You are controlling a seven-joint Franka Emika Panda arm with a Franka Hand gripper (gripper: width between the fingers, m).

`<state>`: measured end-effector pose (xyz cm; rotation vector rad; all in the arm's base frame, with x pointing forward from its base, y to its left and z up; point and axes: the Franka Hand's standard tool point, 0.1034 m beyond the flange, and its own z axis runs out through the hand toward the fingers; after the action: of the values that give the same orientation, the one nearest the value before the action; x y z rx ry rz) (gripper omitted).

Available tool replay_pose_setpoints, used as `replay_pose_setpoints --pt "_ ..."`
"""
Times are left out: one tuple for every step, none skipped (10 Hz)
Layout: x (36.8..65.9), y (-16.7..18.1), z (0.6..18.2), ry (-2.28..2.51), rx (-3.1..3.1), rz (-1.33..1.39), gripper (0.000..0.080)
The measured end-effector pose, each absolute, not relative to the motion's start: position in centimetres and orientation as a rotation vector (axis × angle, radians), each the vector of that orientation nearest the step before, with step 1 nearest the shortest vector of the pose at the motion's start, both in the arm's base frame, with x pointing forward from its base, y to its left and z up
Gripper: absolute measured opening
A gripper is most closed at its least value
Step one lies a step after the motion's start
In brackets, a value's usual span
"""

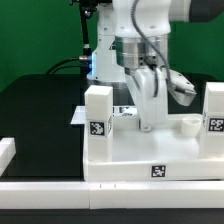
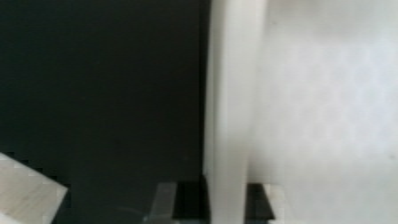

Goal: Assemble desk

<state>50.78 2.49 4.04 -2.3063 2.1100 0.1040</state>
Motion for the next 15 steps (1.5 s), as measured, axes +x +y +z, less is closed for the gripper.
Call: replay_pose_setpoints --pt "50.7 2.4 3.9 2.048 -2.367 0.102 0.0045" --pt "50.5 1.7 4.0 1.915 -2.48 0.116 0.0046" --pt "50.0 0.7 4.7 1.782 -2.593 0.172 0.0055" --pt "49.8 0.2 6.2 1.639 -2.705 0.215 0.0055" --pt "49.5 0.3 7.1 1.381 -2.841 0.2 0.0058" --pt "49.6 0.4 7.3 1.203 -2.911 0.171 0.0058" --pt "49.4 0.2 7.0 1.101 -2.952 0.182 0.0057" --pt "49.4 0.2 6.9 1.007 -2.983 0.187 0.0057" --pt "49.4 0.2 6.9 0.873 -3.02 0.187 0.0057" --pt "50.1 -0.1 7.2 0.623 -3.078 0.153 0.0057" --pt "51.7 -0.4 8.3 0.263 -3.128 0.12 0.0057" --pt "53.0 -0.6 8.8 -0.026 -3.137 0.075 0.0057" --pt "52.4 -0.5 8.2 -0.111 -3.137 0.083 0.0057" --pt "52.2 -0.6 8.1 -0.122 -3.136 0.089 0.0057" --pt "52.3 -0.8 8.1 -0.257 -3.129 0.088 0.0057"
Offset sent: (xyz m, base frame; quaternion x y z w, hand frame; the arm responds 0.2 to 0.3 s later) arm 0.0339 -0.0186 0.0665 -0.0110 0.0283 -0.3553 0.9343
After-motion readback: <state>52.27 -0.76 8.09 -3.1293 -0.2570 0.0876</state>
